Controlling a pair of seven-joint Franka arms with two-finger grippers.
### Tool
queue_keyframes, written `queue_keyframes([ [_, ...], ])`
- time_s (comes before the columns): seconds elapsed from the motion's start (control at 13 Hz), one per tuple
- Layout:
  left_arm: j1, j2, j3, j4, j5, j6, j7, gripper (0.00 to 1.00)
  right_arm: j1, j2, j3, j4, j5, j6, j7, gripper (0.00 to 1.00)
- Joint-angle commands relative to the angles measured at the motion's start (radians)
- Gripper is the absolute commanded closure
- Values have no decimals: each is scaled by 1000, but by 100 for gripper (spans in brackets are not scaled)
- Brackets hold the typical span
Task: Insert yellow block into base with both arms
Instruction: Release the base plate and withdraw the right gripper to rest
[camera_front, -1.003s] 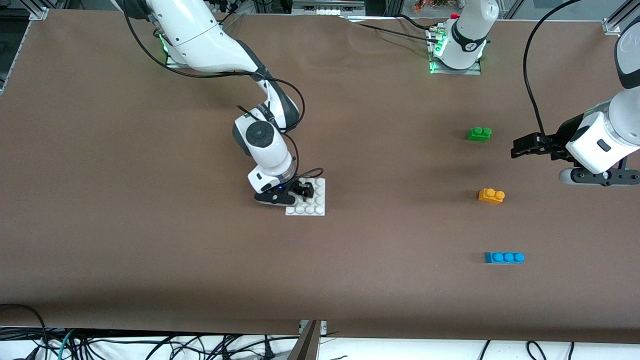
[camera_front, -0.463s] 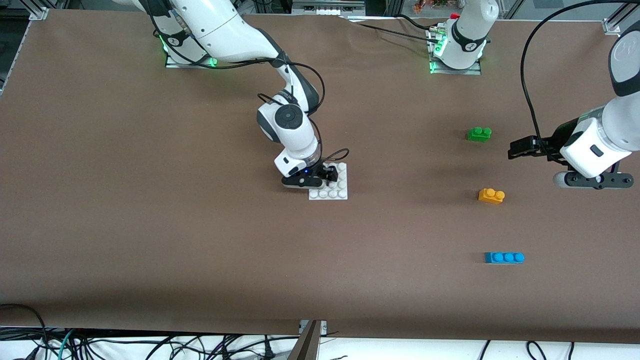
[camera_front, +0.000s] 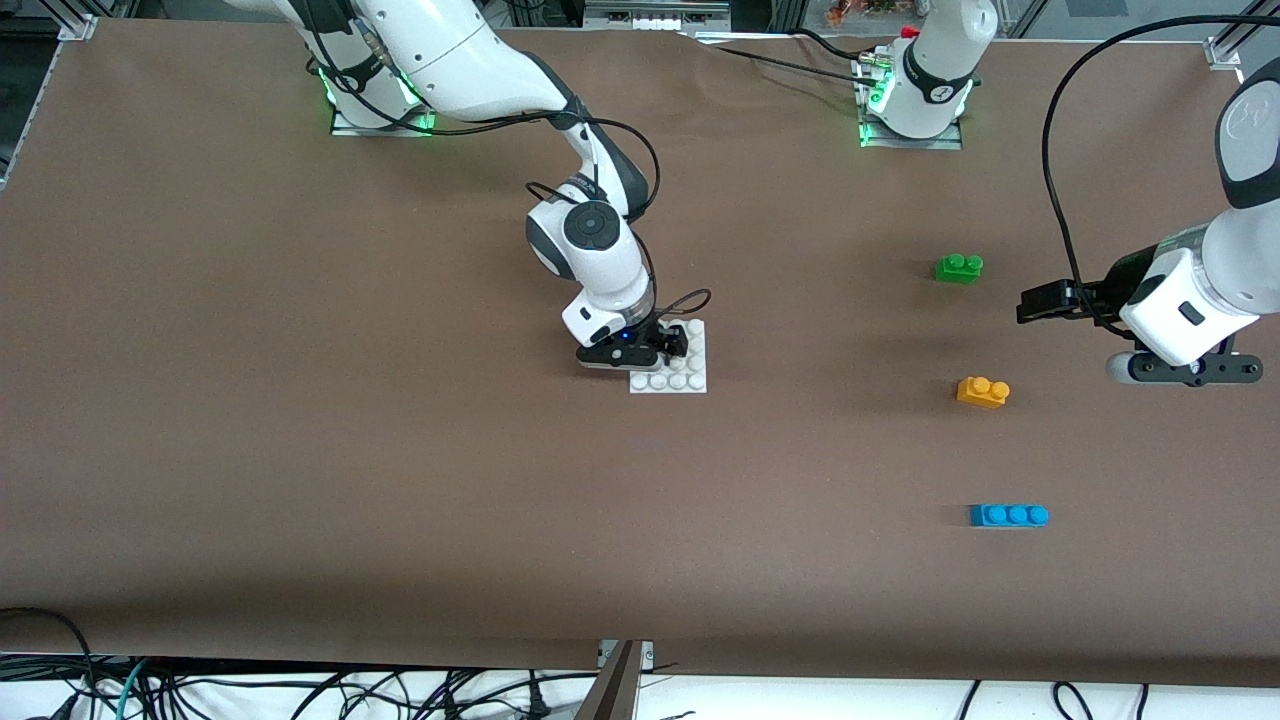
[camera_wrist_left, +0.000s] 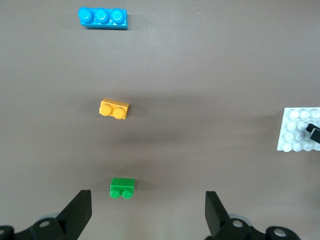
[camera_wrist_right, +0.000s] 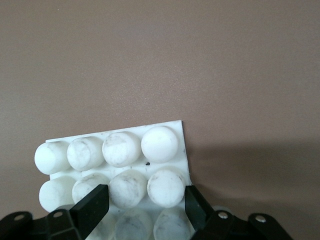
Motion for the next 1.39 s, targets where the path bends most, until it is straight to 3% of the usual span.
queue_keyframes([
  [0.0, 3, -15, -3, -9, 18, 4, 19, 0, 20, 43, -5, 72, -3, 4, 27, 29],
  [0.46, 0, -18, -3, -9, 18, 4, 19, 0, 3, -3, -6, 99, 0, -43, 16, 12],
  [0.69, 1, -18, -3, -11, 18, 4, 19, 0, -57, -60, -6, 133, -11, -195, -13, 2],
  [0.85, 6, -17, -3, -14, 18, 6, 21, 0, -104, -122, -8, 132, 0, -293, -74, 2],
  [1.16, 21, -17, -3, -49, 18, 55, 27, 0, -218, -256, -72, 130, 3, -532, -242, 2],
  [1.31, 38, -15, -3, -89, 18, 105, 109, 0, -287, -343, -75, 124, 5, -661, -366, 1],
])
